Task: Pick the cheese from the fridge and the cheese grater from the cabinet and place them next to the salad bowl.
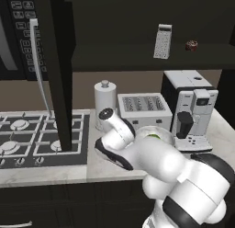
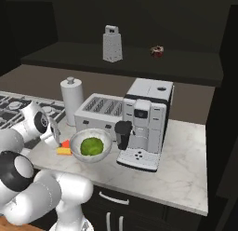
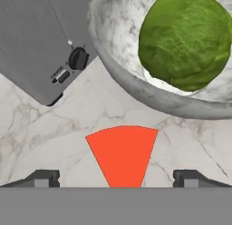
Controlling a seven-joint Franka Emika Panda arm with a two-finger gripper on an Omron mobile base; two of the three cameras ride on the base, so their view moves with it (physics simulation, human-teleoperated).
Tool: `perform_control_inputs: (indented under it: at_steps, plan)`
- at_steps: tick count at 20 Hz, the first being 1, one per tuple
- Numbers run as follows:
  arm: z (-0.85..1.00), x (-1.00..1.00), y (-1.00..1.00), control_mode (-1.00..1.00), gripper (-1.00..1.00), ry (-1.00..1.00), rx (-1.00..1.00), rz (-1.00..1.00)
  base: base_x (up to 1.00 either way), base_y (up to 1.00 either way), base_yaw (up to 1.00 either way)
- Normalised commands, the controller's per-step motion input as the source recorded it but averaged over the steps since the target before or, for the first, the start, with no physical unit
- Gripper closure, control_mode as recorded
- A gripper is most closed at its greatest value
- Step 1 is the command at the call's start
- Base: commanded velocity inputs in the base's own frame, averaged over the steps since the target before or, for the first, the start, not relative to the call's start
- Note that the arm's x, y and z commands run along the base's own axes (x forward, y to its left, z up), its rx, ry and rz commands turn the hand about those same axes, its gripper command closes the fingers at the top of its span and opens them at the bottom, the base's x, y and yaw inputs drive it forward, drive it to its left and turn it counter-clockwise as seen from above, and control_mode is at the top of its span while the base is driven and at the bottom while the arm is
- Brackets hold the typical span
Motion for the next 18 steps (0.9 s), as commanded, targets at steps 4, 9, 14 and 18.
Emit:
perform_control_inputs:
  at_steps: [4, 9, 14, 18]
  plan:
    - [0.66, -0.40, -0.02, -1.00, -1.00, 0.06, 0.17, 0.00, 0.00, 0.00, 0.00]
    - [0.83, -0.36, -0.28, -1.00, -1.00, 0.04, 0.11, 0.07, 0.00, 0.00, 0.00]
    - [0.90, -0.66, -0.24, -1.00, -1.00, 0.00, 0.09, 0.12, 0.00, 0.00, 0.00]
    - [0.87, -0.78, -0.18, -1.00, -1.00, 0.00, 0.05, 0.17, 0.00, 0.00, 0.00]
